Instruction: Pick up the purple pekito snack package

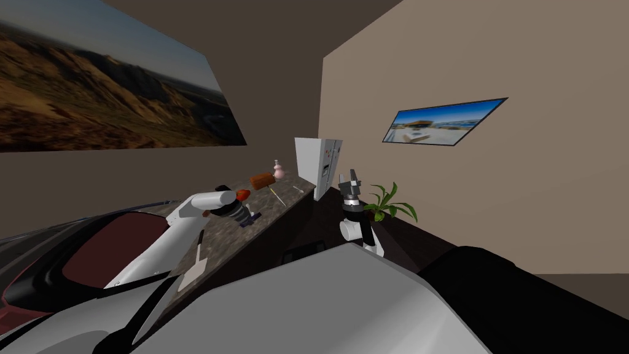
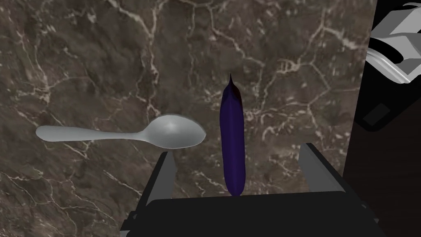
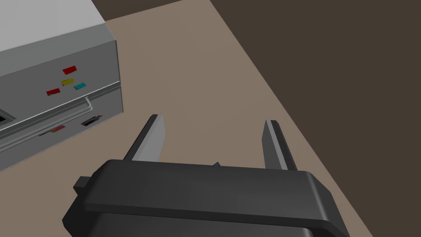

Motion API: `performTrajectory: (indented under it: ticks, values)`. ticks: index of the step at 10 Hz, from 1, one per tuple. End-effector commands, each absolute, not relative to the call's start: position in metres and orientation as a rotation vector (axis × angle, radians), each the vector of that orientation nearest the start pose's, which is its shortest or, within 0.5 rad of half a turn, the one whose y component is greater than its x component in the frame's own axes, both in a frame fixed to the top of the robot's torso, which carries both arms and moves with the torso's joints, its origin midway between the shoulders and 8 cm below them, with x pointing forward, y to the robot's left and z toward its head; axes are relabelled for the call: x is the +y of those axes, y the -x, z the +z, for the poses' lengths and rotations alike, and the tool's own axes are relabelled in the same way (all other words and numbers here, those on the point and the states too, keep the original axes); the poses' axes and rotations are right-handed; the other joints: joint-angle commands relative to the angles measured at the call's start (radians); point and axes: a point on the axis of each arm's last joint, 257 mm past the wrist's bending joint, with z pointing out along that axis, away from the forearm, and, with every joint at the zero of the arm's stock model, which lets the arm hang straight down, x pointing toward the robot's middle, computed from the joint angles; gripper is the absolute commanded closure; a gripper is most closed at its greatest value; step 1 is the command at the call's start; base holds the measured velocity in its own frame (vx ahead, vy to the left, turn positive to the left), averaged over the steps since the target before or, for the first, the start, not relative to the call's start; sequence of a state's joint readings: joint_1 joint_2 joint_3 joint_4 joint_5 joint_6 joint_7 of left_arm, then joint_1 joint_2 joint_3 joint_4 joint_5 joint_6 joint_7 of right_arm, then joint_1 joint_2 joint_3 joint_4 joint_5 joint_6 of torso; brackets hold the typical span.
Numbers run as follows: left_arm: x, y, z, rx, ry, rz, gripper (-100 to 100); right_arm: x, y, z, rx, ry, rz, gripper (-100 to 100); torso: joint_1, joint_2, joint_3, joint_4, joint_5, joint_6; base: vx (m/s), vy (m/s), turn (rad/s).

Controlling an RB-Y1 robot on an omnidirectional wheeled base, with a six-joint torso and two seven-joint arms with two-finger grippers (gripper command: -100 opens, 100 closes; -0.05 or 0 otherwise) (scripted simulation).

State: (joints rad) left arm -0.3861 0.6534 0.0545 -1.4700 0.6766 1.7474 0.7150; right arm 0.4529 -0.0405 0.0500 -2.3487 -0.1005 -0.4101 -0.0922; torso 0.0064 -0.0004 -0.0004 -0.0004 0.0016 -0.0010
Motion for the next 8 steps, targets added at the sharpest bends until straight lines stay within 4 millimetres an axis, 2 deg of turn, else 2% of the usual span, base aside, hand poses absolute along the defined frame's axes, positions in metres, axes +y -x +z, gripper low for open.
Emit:
performTrajectory:
  ticks: [1, 2, 3, 4, 5, 7, 8]
  values:
    - [0.380, -0.401, -0.313, 1.353, 2.851, -0.167, -100, -0.262, -0.349, 0.052, 0.553, -0.714, 1.530, 0, 0.000, 0.000, 0.000, 0.000, 0.000, 0.000, -0.005, 0.080, -0.065]
    - [0.380, -0.394, -0.315, 1.359, 2.876, -0.138, -100, -0.262, -0.349, 0.052, 0.553, -0.714, 1.530, 0, 0.000, 0.000, 0.000, 0.000, 0.000, 0.000, -0.008, 0.085, -0.077]
    - [0.380, -0.400, -0.313, 1.353, 2.859, -0.159, -100, -0.262, -0.349, 0.052, 0.553, -0.714, 1.530, 0, 0.001, 0.000, 0.000, 0.000, 0.000, 0.000, -0.005, 0.041, -0.018]
    - [0.381, -0.399, -0.313, 1.355, 2.862, -0.153, 0, -0.262, -0.349, 0.052, 0.553, -0.714, 1.530, 0, -0.002, 0.000, 0.000, 0.000, 0.000, 0.000, -0.001, 0.008, 0.003]
    - [0.382, -0.399, -0.324, 1.351, 2.862, -0.154, -100, -0.262, -0.349, 0.052, 0.553, -0.714, 1.530, 0, -0.004, 0.000, 0.000, 0.000, -0.001, 0.000, 0.000, -0.004, -0.016]
    - [0.383, -0.399, -0.336, 1.349, 2.861, -0.154, -100, -0.262, -0.349, 0.052, 0.553, -0.714, 1.530, 0, -0.006, -0.001, 0.000, 0.000, -0.001, 0.000, 0.000, -0.016, -0.014]
    - [0.383, -0.398, -0.332, 1.348, 2.863, -0.151, -100, -0.262, -0.349, 0.052, 0.553, -0.714, 1.530, 0, -0.006, -0.001, 0.000, 0.000, -0.001, 0.000, 0.001, -0.008, -0.001]
